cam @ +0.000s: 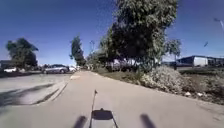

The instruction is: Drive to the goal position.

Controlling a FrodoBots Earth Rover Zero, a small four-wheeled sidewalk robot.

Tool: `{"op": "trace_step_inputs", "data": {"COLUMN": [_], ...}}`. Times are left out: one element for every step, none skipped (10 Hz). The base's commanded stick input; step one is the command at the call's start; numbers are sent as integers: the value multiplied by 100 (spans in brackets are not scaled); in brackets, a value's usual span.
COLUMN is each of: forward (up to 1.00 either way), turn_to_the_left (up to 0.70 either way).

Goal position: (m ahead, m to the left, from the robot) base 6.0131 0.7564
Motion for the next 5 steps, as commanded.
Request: {"op": "trace_step_inputs", "data": {"forward": [100,100,100,100,100], "turn_to_the_left": [40,0,0,0,0]}}
